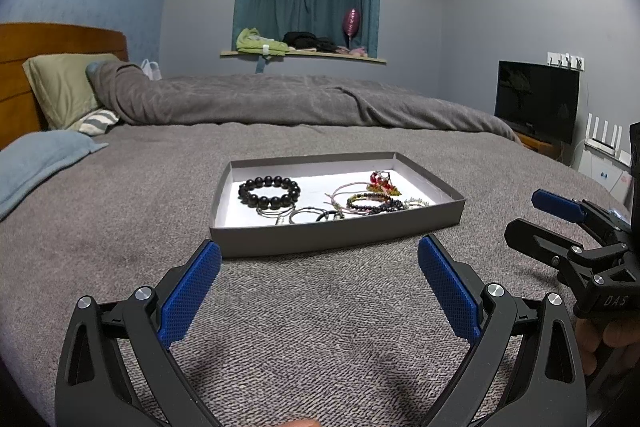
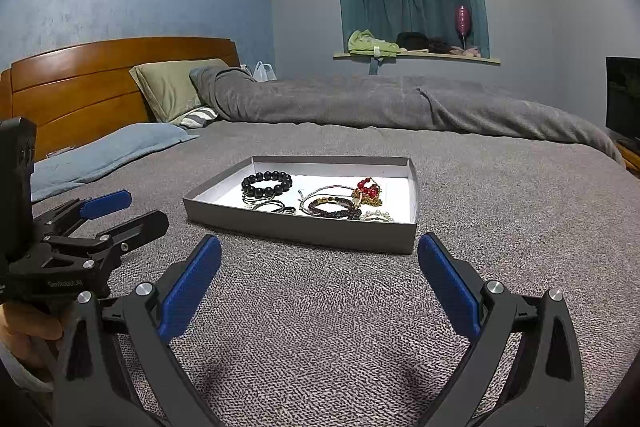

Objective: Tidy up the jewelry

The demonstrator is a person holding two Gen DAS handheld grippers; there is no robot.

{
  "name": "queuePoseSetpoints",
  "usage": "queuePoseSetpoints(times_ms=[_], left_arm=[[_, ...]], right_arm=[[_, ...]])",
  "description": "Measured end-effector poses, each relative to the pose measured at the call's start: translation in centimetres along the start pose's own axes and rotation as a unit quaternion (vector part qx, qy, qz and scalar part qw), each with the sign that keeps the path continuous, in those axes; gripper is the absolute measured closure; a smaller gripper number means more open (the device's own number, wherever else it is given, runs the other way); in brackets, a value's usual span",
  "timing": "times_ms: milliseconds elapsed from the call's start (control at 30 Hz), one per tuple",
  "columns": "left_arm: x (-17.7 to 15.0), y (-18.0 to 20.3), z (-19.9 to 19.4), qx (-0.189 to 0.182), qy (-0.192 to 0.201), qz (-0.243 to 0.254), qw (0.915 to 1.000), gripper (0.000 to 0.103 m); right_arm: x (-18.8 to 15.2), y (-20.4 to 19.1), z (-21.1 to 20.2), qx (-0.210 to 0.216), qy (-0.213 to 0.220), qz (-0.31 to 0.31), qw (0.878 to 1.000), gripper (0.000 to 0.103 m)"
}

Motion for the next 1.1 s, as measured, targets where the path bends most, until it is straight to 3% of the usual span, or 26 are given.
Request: queuePoseSetpoints(times_ms=[1100], left_arm=[[0.01, -0.20, -0.01, 0.000, 0.001, 0.002, 1.0000, 0.005]], right_arm=[[-0.07, 0.02, 0.03, 0.000, 0.000, 0.001, 1.000, 0.006]])
Point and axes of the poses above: each gripper's, at about its wrist camera, not at the fingertips, and z roughly the way its jaws point, y to its right, x to its top, the point moved 6 cm from there along z, roughly the way its jaws point, and after that the axes turned 4 degrees about -x, right-handed, at the moved point
